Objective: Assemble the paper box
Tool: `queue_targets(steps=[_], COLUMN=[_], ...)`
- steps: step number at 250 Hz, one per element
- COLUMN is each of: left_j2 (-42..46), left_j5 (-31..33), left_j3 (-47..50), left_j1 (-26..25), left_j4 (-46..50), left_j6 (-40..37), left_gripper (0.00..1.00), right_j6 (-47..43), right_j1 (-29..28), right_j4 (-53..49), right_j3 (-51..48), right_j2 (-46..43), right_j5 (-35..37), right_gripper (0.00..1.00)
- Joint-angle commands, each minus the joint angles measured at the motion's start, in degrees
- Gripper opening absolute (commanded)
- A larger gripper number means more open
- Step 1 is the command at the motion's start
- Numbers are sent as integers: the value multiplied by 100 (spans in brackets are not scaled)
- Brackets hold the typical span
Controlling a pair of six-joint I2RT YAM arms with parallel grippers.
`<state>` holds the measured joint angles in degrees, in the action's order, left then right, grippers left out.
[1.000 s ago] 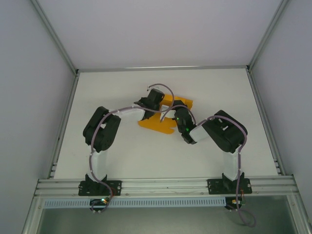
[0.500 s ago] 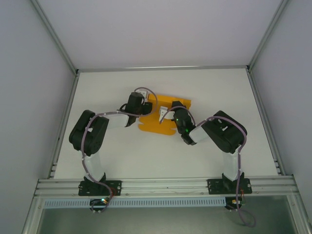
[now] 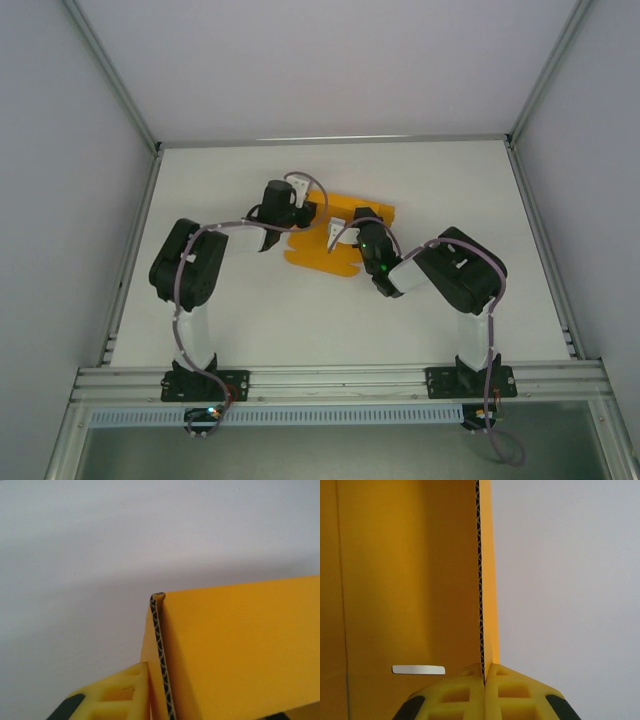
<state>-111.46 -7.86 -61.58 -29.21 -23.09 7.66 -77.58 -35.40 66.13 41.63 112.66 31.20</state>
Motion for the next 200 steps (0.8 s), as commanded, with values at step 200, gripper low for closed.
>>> queue_targets(steps=[200], left_j2=[-934], left_j5=[7607], left_j3=[-1698], left_j1=[-795], left_j4=[4622], left_j6=[1709], left_gripper=[0], right_j6=[82], right_j1=[46], right_j4=[-1075], right_j3=[-247], right_j2=[191], right_j5=[206], right_gripper=[0])
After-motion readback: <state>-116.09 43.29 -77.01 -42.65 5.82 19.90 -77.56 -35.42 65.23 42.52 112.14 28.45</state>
